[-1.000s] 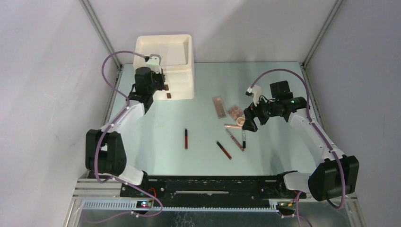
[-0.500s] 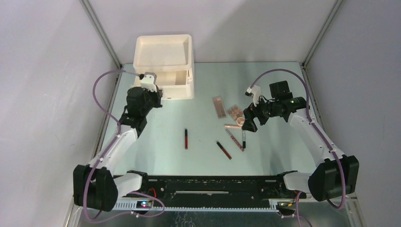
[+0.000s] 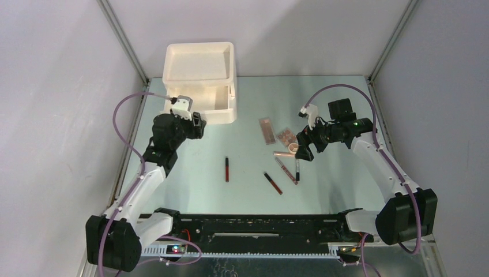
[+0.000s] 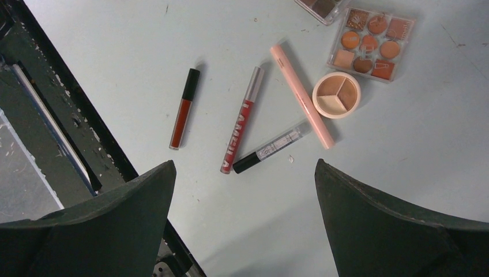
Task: Organize the makeup
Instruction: Open the drawer in the storage box.
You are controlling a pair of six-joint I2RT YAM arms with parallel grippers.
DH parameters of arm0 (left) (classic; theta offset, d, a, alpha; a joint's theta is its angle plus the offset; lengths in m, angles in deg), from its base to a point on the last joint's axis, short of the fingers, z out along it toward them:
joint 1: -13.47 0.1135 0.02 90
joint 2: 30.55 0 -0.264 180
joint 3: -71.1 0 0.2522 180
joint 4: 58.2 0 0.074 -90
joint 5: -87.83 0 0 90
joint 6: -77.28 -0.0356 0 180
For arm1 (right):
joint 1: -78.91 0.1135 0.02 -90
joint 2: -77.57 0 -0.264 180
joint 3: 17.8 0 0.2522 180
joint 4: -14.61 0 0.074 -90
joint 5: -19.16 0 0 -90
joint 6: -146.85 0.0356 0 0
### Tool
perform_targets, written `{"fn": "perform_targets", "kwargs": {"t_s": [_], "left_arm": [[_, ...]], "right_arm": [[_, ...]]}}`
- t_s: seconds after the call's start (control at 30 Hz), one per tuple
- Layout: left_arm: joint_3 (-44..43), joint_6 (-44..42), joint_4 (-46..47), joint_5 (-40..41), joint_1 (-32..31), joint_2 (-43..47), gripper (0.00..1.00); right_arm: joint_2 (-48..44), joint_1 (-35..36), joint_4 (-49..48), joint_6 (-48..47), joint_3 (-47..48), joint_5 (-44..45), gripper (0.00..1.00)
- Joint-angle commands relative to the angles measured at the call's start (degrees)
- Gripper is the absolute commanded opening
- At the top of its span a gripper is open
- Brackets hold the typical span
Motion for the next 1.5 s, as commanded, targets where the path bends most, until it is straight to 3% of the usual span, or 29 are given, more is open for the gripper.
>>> {"fn": "perform_targets", "kwargs": {"t_s": [0.0, 0.1, 0.2, 0.53, 0.9, 1.47], "left_arm": [[0.9, -2.84, 1.11, -2.8, -0.31, 3.88, 0.71], [2.12, -4.79, -0.61, -4.24, -0.31, 7.21, 0.9], [2.96, -7.39, -2.87, -6.11, -0.22, 10.38, 1.0], [1.18, -12.39, -11.5, -18.08, -0.23, 17.12, 1.0], [-0.6, -13.5, -14.4, -17.72, -0.22, 18.71, 1.0], [0.78, -14.67, -13.94, -14.8, -0.22, 18.53, 1.0]], "right_arm": [[0.5, 0.5, -0.81, -0.36, 0.04, 1.33, 1.0], [1.0, 0.63, -1.5, 0.59, 0.05, 2.62, 1.0], [2.08, 1.25, -2.79, 2.09, 0.06, 4.59, 0.99], [6.95, 7.61, -6.76, 4.13, 0.26, 18.48, 0.97], [14.17, 9.96, -5.29, 3.65, 1.69, 24.17, 0.96], [22.99, 11.73, -5.65, 9.07, 0.99, 25.33, 0.69]]}}
